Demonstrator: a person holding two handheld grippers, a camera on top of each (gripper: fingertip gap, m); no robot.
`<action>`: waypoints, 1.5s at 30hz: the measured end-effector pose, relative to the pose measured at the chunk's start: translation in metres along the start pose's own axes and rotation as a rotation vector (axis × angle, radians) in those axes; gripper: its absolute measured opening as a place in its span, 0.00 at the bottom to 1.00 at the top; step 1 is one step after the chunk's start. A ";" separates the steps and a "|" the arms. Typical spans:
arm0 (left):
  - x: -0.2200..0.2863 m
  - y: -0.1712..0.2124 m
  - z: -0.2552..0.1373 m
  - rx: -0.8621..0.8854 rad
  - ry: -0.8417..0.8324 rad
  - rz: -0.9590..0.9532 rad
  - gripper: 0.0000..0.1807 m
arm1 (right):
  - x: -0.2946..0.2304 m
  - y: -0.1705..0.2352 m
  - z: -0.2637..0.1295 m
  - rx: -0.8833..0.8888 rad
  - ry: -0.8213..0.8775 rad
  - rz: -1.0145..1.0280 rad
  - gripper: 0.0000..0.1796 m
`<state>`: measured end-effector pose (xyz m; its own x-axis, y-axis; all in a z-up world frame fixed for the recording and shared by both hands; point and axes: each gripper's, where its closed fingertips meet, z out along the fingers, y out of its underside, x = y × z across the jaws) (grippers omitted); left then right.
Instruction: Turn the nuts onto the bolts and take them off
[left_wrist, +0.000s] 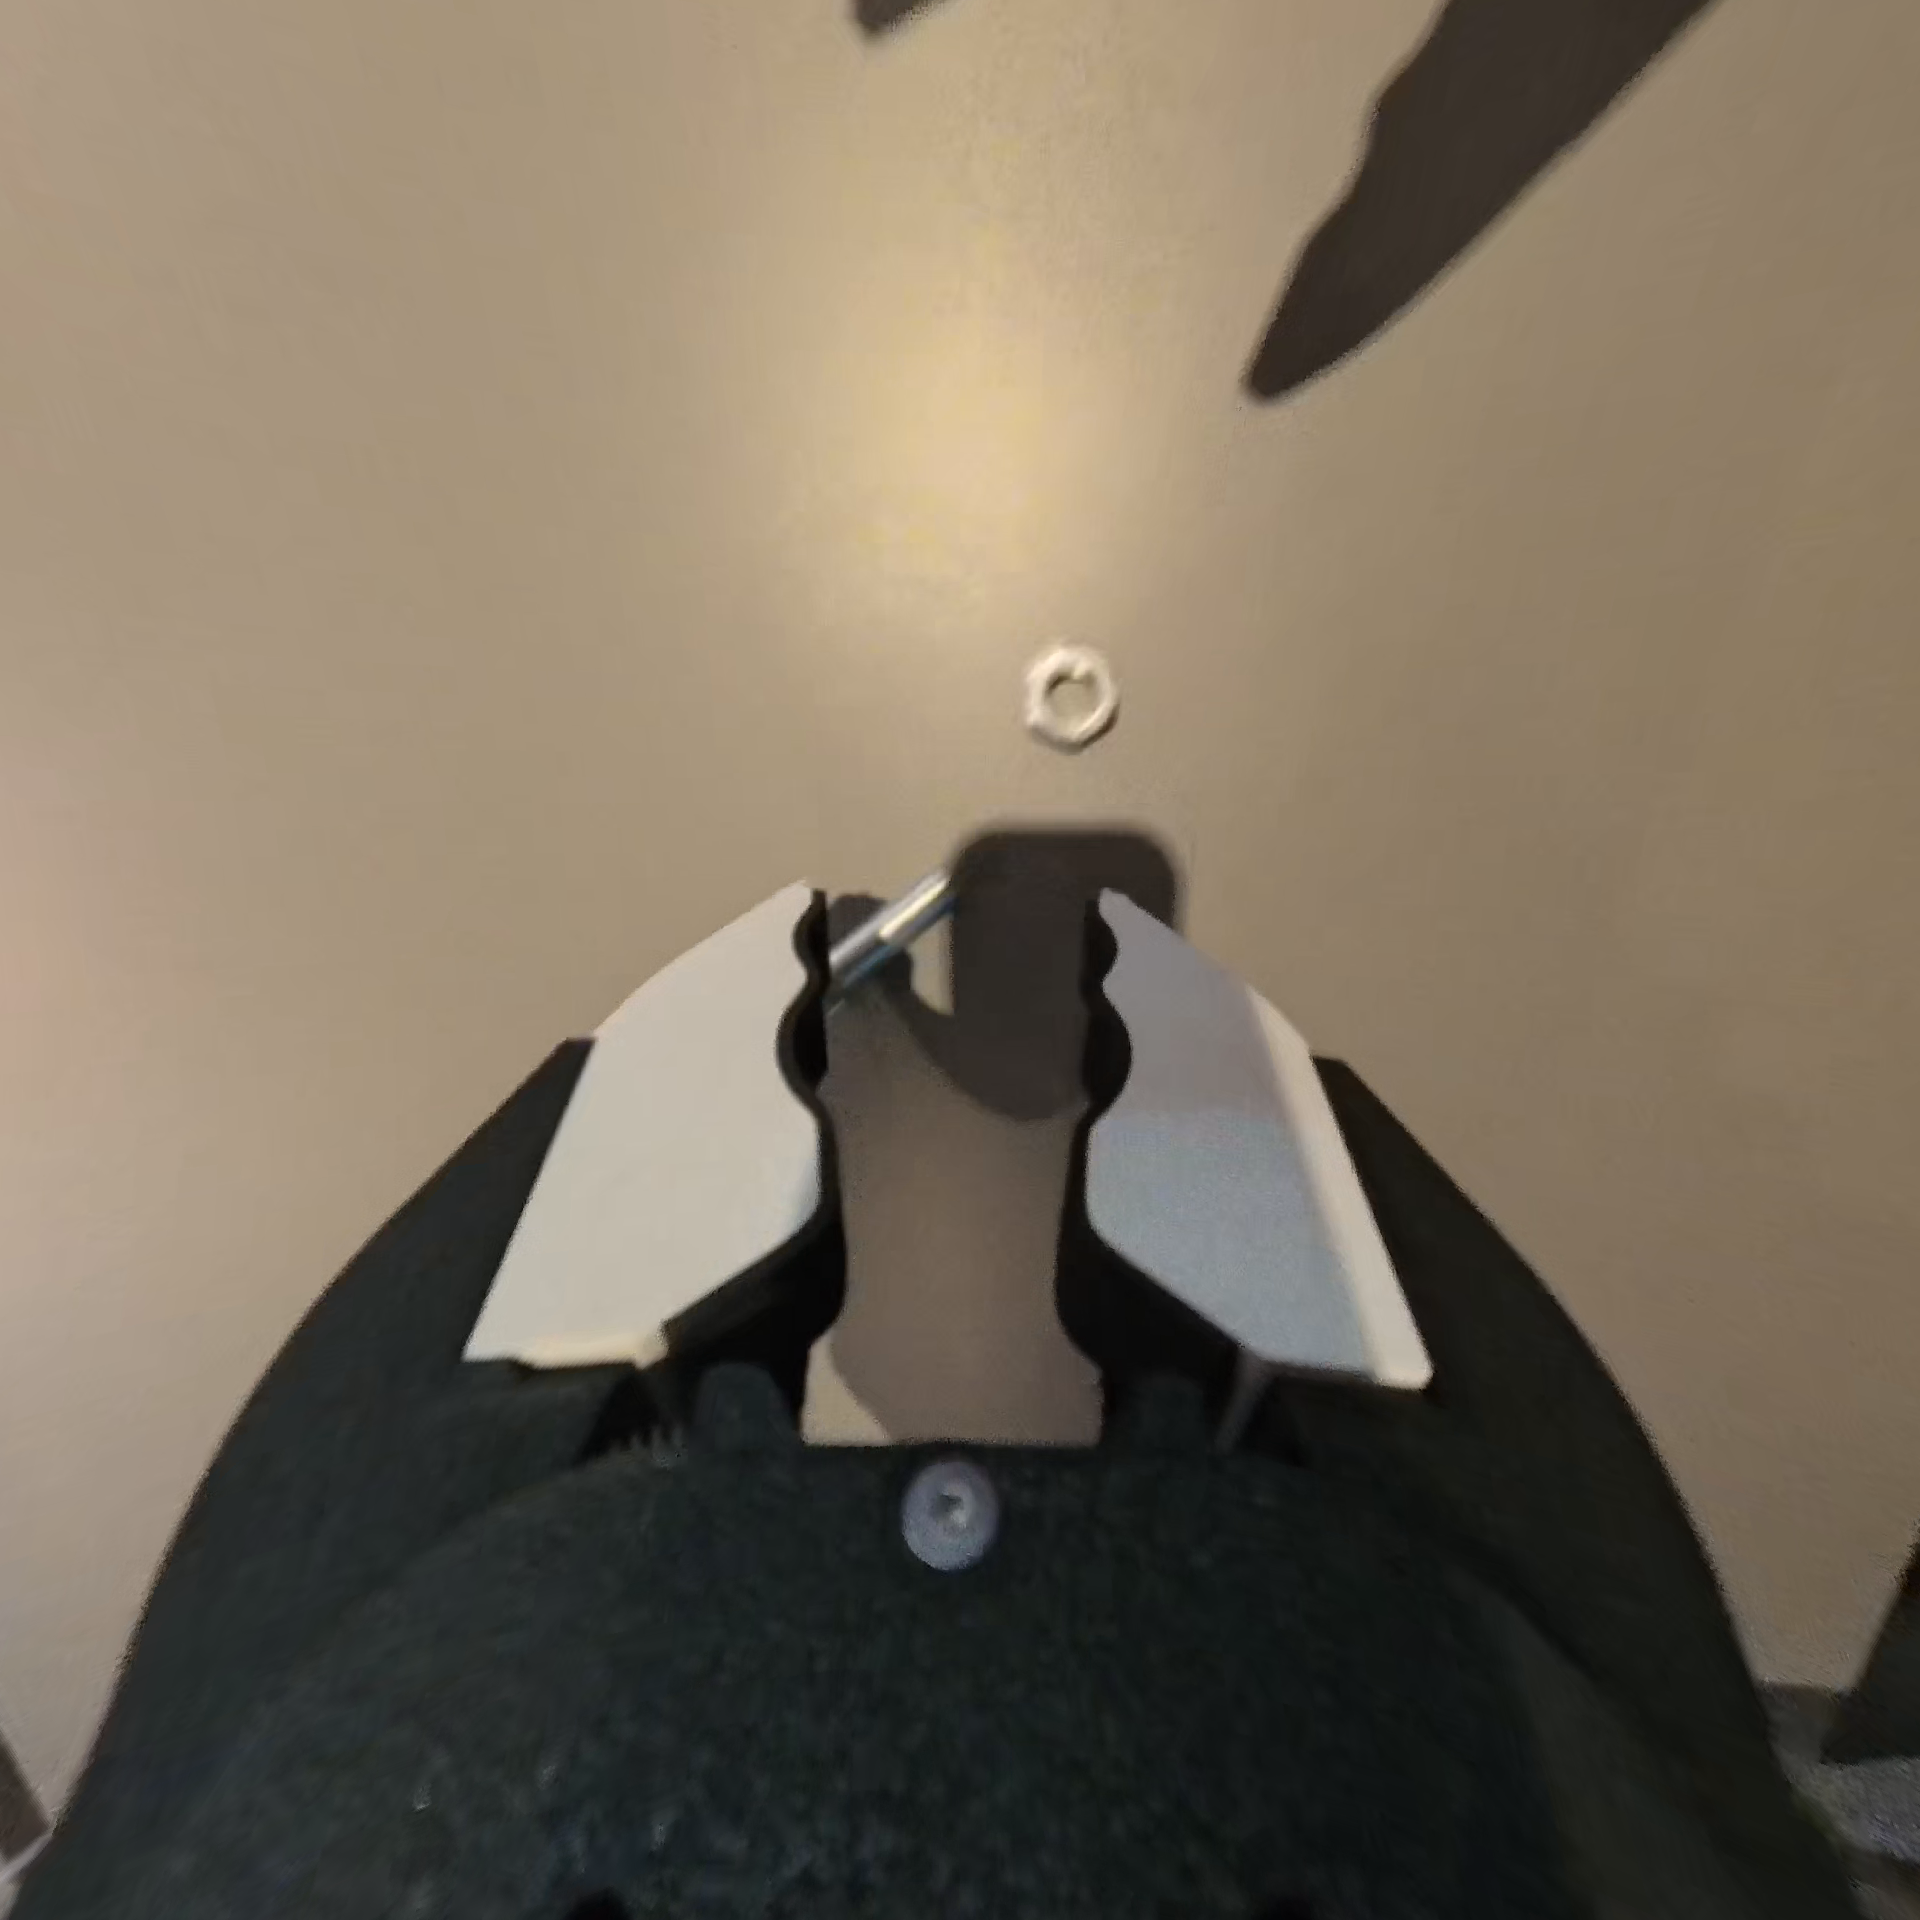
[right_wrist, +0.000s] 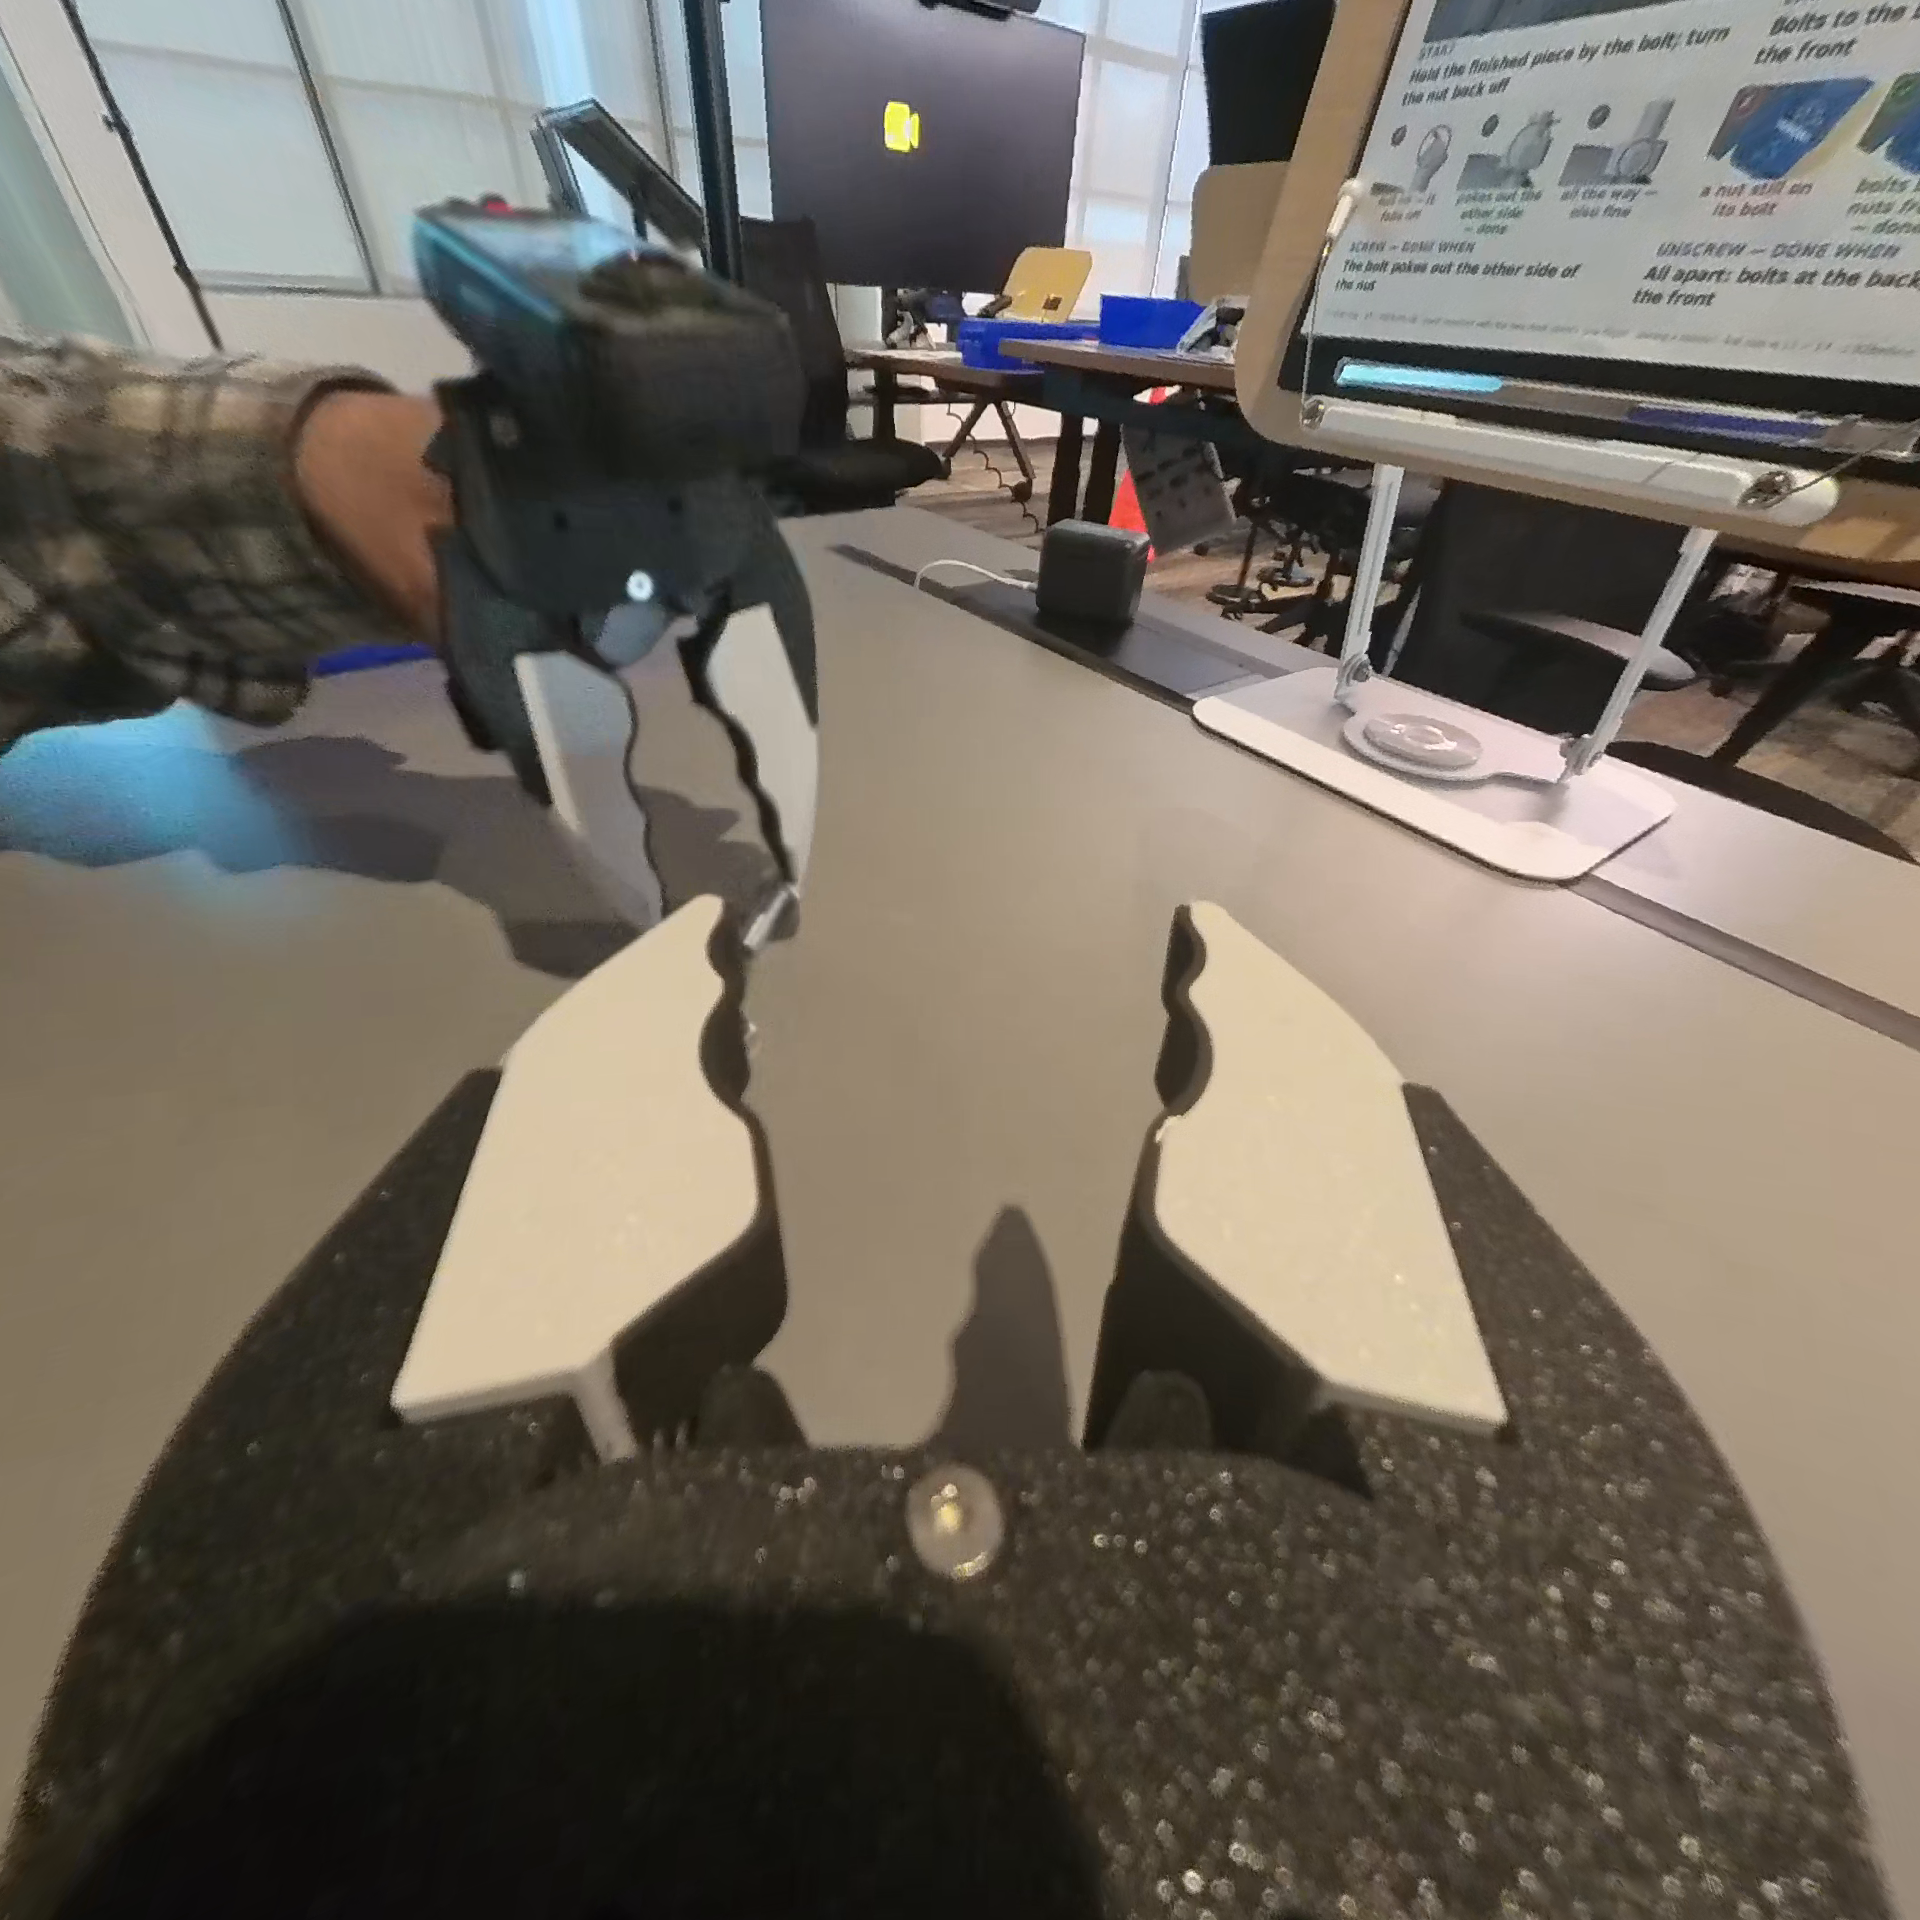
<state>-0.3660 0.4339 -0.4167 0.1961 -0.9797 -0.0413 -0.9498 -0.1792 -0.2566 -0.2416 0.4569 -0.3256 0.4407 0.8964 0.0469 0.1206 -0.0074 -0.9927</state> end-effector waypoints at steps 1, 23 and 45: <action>-0.008 0.007 -0.008 0.034 -0.007 0.010 0.24 | -0.001 -0.002 -0.001 0.011 -0.007 0.007 0.43; -0.026 0.027 0.015 0.296 0.170 0.263 0.10 | -0.008 -0.004 0.001 0.039 -0.070 0.041 0.42; -0.016 -0.040 -0.088 1.220 0.338 -0.522 0.10 | -0.044 -0.054 0.055 0.181 -0.262 0.060 0.25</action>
<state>-0.3527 0.4489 -0.3208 0.2260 -0.8285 0.5124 0.0661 -0.5117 -0.8566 -0.3167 0.4421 -0.2800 0.1951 0.9806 -0.0190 -0.0692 -0.0056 -0.9976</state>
